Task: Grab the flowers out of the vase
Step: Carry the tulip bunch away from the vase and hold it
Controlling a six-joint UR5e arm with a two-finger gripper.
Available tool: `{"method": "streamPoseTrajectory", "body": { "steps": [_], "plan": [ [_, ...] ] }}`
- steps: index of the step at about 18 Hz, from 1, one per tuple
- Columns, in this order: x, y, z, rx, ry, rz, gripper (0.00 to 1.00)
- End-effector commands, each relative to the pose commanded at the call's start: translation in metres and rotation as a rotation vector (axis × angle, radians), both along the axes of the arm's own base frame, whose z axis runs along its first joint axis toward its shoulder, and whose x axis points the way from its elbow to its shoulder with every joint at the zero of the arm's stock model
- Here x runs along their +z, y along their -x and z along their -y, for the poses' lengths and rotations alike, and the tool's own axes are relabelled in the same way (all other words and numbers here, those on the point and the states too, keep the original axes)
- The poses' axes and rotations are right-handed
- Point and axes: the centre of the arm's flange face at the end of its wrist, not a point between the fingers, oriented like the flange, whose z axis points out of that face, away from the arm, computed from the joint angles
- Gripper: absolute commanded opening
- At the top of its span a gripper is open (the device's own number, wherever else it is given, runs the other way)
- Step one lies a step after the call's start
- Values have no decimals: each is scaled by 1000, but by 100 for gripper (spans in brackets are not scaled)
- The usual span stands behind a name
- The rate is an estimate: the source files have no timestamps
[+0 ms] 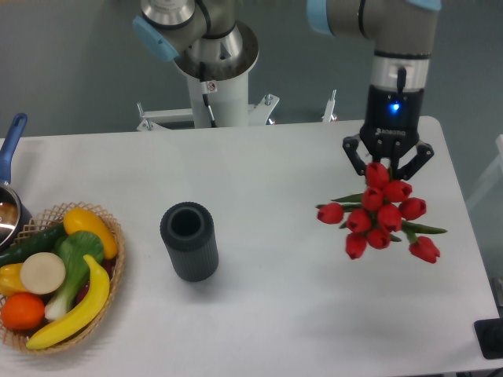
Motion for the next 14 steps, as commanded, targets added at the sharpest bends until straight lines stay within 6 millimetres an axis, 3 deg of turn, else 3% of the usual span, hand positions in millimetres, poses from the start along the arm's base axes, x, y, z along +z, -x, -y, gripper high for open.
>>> {"method": "streamPoseTrajectory", "body": {
  "steps": [2,4,9,11,14],
  "plan": [
    [-7,-1,0,10,119,15,0],
    [-5,-6,-17,-11,193,16,0],
    [4,4,-20,3,310,35,0],
    [3,0,-36,-20,348,32,0],
    [0,-2,-38,-24,351,35,0]
  ]
}}
